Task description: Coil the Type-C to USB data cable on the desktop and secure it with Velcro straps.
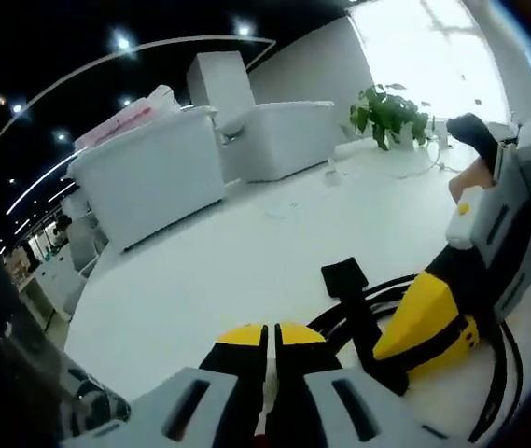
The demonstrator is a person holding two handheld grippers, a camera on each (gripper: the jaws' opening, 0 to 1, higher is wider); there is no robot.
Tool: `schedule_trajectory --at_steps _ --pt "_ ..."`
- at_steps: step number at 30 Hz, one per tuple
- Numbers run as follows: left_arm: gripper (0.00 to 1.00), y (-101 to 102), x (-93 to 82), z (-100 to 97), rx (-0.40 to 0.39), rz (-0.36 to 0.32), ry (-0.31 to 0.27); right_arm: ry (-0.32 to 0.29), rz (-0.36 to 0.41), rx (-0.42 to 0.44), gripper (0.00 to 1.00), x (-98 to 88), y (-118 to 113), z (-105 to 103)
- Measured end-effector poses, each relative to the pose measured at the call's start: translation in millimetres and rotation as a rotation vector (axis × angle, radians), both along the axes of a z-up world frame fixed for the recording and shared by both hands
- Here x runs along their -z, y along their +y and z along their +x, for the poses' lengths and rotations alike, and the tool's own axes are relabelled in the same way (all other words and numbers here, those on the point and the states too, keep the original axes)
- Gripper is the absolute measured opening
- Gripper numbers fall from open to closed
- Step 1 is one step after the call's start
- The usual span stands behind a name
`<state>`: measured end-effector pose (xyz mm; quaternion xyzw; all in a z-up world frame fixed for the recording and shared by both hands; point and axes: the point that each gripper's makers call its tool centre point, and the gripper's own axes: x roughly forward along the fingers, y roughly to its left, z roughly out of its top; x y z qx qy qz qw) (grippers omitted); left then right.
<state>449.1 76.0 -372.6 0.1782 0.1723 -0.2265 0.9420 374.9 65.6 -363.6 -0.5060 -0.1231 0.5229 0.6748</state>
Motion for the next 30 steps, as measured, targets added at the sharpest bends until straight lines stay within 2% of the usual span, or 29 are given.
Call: schedule_trajectory --at_steps 3,4,7,11,16,19,22,23,25,26,30 --pt "0.03 -11 -4.0 -3.1 0.036 -0.032 0.009 0.02 0.039 -0.006 0.02 -1.7 -2 -1" --pt "0.03 -15 -3.1 -4.9 0.055 -0.031 0.019 0.051 0.07 -0.007 0.02 -3.3 -4 -2" --pt "0.03 -24 -0.8 -10.2 0.101 0.041 0.017 0.155 0.154 0.018 0.01 -8.2 -15 -1" --pt "0.02 -41 -0.7 -22.1 0.153 0.026 0.041 0.245 0.236 0.041 0.0 -14.8 -32 -5" --pt "0.02 -62 -1.2 -49.4 0.227 0.063 0.053 0.431 0.377 0.07 0.0 -24.7 -59 -25" --pt "0.02 -74 -1.8 -65.5 0.256 0.063 0.064 0.6 0.445 0.12 0.0 -20.7 -75 -31" --pt "0.02 -84 -2.0 -78.2 0.271 0.077 0.061 0.721 0.491 0.191 0.0 -13.7 -88 -31" --pt "0.03 -84 -3.7 -79.3 0.271 0.108 0.039 0.76 0.515 0.214 0.0 -12.4 -91 -30" --pt "0.03 -85 -6.8 -80.1 0.263 0.124 0.016 0.807 0.55 0.268 0.0 -10.6 -99 -25" --pt "0.03 -85 -10.2 -79.6 0.25 0.108 0.003 0.827 0.545 0.298 0.0 -8.7 -103 -24" --pt "0.03 -95 -27.3 -81.7 0.225 0.01 -0.084 0.802 0.57 0.396 0.0 -11.0 -118 -23"
